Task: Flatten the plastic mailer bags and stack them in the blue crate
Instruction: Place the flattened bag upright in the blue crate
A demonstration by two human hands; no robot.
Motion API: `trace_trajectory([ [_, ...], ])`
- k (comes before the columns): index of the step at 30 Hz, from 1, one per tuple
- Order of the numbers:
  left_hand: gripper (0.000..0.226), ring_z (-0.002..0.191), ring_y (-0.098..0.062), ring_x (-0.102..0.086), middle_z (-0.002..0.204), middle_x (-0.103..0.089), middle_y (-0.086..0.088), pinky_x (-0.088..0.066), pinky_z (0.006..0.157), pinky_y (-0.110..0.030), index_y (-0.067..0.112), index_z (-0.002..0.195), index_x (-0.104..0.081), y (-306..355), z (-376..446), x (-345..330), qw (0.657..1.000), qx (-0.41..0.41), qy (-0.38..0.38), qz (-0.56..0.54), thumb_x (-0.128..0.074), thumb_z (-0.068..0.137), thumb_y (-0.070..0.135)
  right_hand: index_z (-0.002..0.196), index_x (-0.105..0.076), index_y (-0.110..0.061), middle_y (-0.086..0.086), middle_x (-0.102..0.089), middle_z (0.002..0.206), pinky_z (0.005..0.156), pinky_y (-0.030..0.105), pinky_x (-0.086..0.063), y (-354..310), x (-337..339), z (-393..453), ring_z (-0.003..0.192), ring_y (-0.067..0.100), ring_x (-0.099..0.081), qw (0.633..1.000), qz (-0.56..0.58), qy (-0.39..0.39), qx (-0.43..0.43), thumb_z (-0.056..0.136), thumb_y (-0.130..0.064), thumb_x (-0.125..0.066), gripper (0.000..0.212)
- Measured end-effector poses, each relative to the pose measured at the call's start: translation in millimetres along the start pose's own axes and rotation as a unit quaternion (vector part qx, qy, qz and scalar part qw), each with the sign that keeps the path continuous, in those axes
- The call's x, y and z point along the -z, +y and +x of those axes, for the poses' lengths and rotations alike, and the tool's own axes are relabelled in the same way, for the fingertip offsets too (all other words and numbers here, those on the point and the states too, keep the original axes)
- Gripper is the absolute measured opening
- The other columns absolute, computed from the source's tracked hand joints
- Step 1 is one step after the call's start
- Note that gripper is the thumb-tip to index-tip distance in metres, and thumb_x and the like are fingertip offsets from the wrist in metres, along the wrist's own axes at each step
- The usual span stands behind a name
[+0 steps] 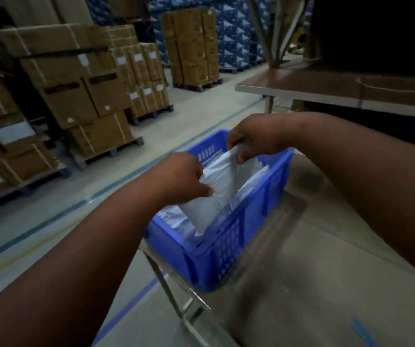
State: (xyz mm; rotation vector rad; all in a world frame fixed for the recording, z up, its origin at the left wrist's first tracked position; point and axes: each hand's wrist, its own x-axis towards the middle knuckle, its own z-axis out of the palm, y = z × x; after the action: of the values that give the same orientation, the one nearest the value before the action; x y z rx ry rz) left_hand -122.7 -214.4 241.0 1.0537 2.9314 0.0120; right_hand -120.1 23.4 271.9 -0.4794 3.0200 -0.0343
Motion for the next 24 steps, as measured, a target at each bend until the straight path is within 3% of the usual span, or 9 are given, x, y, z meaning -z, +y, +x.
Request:
trace_trajectory([
  [4, 0.037, 0.079, -0.023, -0.055, 0.07, -0.052, -0.001, -0.039, 0.068, -0.03, 0.015, 0.078, -0.064, -24.7, 21.5, -21.7, 0.997, -0.003, -0.071, 0.017, -0.076, 0.09, 0.049, 0.129, -0.067, -0.021, -0.006, -0.063, 0.111, 0.079, 0.026, -0.038, -12.7, -22.3, 61.4, 0.097, 0.016, -0.059, 0.996, -0.026, -0.085, -0.018, 0.09, -0.027, -0.082, 0.043],
  [7, 0.043, 0.067, -0.019, -0.064, 0.057, -0.062, 0.004, -0.049, 0.068, -0.03, 0.01, 0.071, -0.063, -36.1, 43.1, -59.9, 0.99, 0.007, -0.142, -0.011, -0.081, 0.086, 0.047, 0.128, -0.067, -0.023, -0.005, -0.065, 0.113, 0.072, 0.023, -0.041, -14.8, -61.9, 99.2, 0.081, 0.009, -0.056, 0.987, -0.044, -0.155, -0.024, 0.088, -0.025, -0.083, 0.043],
  [9, 0.043, 0.056, -0.014, -0.068, 0.048, -0.065, 0.005, -0.059, 0.071, -0.031, 0.01, 0.065, -0.065, -40.7, 55.4, -85.6, 0.977, 0.022, -0.21, -0.037, -0.084, 0.084, 0.044, 0.127, -0.067, -0.02, 0.001, -0.067, 0.118, 0.076, 0.025, -0.047, -15.2, -92.5, 118.2, 0.091, 0.015, -0.062, 0.978, -0.054, -0.201, -0.015, 0.087, -0.024, -0.084, 0.044],
  [13, 0.04, 0.069, -0.017, -0.07, 0.046, -0.062, 0.007, -0.062, 0.088, -0.037, 0.018, 0.059, -0.065, -46.1, 65.2, -117.0, 0.968, 0.003, -0.253, 0.001, -0.083, 0.084, 0.042, 0.123, -0.068, -0.016, 0.002, -0.066, 0.115, 0.081, 0.03, -0.044, -24.0, -147.2, 142.2, 0.103, 0.022, -0.061, 0.958, -0.092, -0.273, -0.002, 0.087, -0.026, -0.083, 0.04],
  [16, 0.022, 0.088, -0.026, -0.074, 0.063, -0.057, 0.003, -0.062, 0.087, -0.041, 0.02, 0.07, -0.067, -50.4, 73.7, -129.0, 0.973, -0.009, -0.229, 0.003, -0.084, 0.079, 0.03, 0.122, -0.069, -0.022, 0.001, -0.07, 0.114, 0.091, 0.038, -0.055, -26.2, -170.0, 145.4, 0.105, 0.026, -0.066, 0.952, -0.093, -0.291, -0.02, 0.087, -0.025, -0.08, 0.036],
  [19, 0.031, 0.083, -0.024, -0.066, 0.078, -0.054, 0.004, -0.056, 0.073, -0.036, 0.024, 0.089, -0.066, -56.9, 82.0, -132.4, 0.976, -0.017, -0.214, 0.026, -0.09, 0.075, 0.037, 0.116, -0.071, -0.031, -0.002, -0.072, 0.108, 0.09, 0.04, -0.056, -23.6, -177.1, 147.1, 0.099, 0.025, -0.068, 0.96, -0.075, -0.266, -0.045, 0.085, -0.025, -0.079, 0.032],
  [21, 0.044, 0.086, -0.024, -0.064, 0.083, -0.054, 0.005, -0.052, 0.072, -0.035, 0.026, 0.109, -0.069, -58.8, 84.8, -136.4, 0.977, -0.023, -0.208, 0.029, -0.092, 0.074, 0.039, 0.113, -0.069, -0.035, -0.004, -0.071, 0.106, 0.09, 0.043, -0.056, -19.7, -183.5, 148.5, 0.095, 0.025, -0.067, 0.962, -0.093, -0.253, -0.034, 0.082, -0.028, -0.077, 0.032],
  [24, 0.057, 0.105, -0.024, -0.07, 0.099, -0.059, 0.003, -0.052, 0.077, -0.036, 0.026, 0.124, -0.067, -55.7, 86.7, -146.1, 0.975, -0.018, -0.219, 0.023, -0.093, 0.075, 0.039, 0.117, -0.069, -0.036, -0.004, -0.071, 0.112, 0.092, 0.043, -0.055, -22.1, -188.2, 147.4, 0.1, 0.025, -0.066, 0.964, -0.09, -0.248, -0.032, 0.083, -0.026, -0.079, 0.037],
])
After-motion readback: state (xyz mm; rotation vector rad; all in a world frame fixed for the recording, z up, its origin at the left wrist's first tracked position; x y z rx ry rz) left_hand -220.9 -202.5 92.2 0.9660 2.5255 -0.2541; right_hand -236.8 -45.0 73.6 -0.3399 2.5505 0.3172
